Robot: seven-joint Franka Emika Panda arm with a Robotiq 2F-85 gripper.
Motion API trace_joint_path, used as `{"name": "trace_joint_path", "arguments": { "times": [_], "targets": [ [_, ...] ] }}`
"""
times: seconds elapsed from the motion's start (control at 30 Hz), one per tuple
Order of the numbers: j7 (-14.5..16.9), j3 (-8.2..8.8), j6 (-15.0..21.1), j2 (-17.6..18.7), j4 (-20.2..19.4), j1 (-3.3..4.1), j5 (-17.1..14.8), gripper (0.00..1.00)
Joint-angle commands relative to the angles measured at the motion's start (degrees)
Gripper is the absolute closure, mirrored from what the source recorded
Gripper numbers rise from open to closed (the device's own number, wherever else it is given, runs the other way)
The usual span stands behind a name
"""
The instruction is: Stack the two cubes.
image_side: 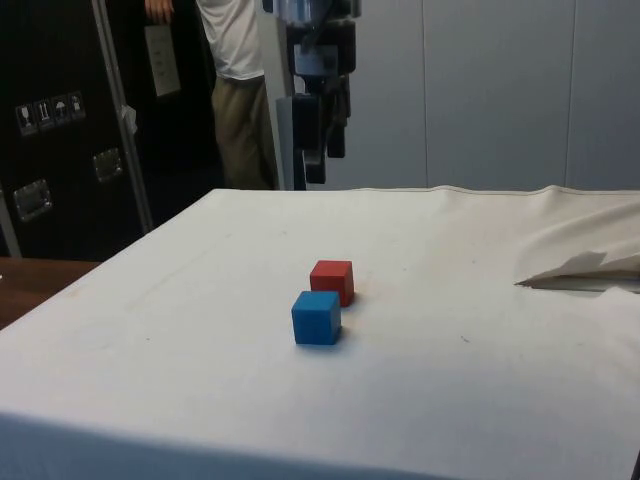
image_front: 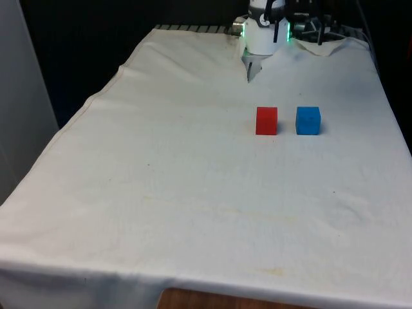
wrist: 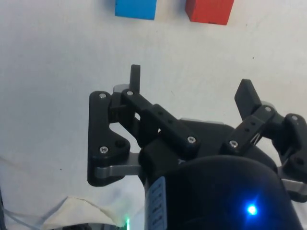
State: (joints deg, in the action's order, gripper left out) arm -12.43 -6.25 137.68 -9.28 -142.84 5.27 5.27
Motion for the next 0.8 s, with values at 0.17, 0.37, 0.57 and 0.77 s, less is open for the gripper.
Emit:
{"name": "trace_joint_path", "arguments": {
  "times": [0.17, 0.37, 0.57, 0.77],
  "targets": [
    [1.0, 0.63, 2.6, 4.5, 1.3, -0.34, 0.6, 0.0],
    [2.4, 1.55, 4.3, 7.4, 2.3, -0.52, 0.8, 0.0],
    [4.9, 3.04, 5.5, 9.2, 2.5, -0.52, 0.5, 0.0],
    [8.4, 4.47, 8.0, 11.7, 2.6, -0.57, 0.7, 0.0]
  ]
}}
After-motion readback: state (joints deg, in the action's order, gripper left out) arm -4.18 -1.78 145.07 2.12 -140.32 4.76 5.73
